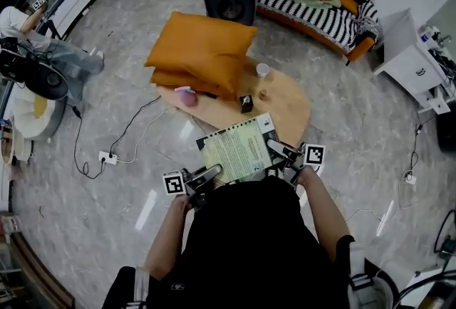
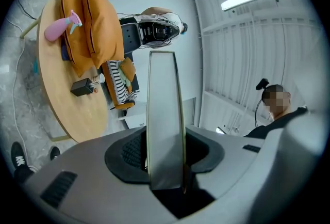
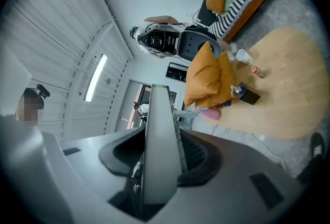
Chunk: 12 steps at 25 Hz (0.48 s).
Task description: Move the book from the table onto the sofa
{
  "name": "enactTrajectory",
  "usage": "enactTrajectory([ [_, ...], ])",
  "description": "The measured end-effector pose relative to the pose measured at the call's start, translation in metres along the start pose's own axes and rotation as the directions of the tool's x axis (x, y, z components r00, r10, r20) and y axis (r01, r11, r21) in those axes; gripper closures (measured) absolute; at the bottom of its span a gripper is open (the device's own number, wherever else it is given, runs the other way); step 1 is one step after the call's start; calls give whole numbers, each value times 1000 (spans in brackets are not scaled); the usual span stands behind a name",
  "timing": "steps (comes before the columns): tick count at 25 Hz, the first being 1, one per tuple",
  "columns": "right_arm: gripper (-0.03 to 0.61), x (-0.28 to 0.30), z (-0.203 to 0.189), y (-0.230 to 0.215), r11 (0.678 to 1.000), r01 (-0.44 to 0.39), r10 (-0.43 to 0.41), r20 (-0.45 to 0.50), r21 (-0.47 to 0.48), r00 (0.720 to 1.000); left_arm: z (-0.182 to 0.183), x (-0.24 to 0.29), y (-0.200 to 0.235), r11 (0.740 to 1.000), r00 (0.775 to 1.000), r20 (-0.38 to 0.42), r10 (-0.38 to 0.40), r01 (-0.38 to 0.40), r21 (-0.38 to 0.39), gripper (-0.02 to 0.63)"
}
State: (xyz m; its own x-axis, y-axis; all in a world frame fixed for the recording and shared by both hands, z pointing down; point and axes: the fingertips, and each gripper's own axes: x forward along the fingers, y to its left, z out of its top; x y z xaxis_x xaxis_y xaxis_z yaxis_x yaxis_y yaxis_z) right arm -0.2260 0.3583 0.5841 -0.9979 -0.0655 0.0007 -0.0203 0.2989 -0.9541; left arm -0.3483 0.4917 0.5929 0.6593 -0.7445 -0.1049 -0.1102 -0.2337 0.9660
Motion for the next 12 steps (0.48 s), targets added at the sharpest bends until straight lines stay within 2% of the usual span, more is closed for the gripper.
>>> enactTrajectory([
  [7, 393, -27, 17, 0, 1000, 3, -3, -3, 21, 1000, -14, 31, -9, 998, 1000, 2, 4, -4, -56, 443],
  [12, 393, -15, 3, 4, 1000, 6, -6, -7, 24, 1000, -11, 13, -8, 998, 1000, -13, 7, -8, -68, 445],
])
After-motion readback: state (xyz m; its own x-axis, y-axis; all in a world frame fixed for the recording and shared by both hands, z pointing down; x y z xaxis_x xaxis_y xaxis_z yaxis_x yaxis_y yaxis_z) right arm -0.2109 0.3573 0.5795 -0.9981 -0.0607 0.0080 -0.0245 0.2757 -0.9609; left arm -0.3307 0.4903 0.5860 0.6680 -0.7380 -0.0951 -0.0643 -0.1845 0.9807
